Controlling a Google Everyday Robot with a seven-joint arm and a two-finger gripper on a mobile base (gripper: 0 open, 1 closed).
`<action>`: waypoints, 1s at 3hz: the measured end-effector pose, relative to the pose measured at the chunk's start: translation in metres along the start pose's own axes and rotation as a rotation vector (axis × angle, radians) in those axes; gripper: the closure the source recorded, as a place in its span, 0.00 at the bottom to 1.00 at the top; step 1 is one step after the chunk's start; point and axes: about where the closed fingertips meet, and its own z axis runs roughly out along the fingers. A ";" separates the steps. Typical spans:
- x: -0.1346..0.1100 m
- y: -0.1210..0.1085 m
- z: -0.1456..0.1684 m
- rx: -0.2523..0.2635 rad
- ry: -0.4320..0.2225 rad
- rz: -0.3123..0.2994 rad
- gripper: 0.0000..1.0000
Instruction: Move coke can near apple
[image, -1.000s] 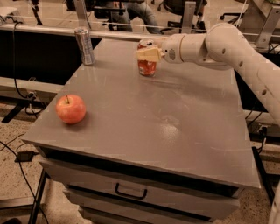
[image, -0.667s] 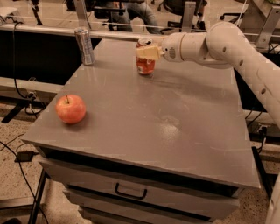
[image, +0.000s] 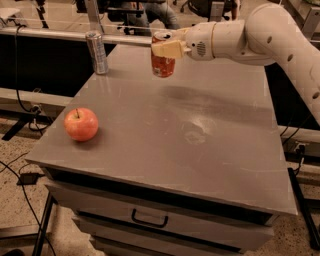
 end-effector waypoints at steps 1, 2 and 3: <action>-0.004 0.012 0.000 -0.031 0.009 -0.007 1.00; -0.004 0.013 0.001 -0.037 0.008 -0.006 1.00; -0.002 0.029 0.013 -0.105 -0.002 0.002 1.00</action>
Offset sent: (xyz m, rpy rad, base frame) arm -0.0124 0.0082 0.0015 -0.0004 0.0124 0.0479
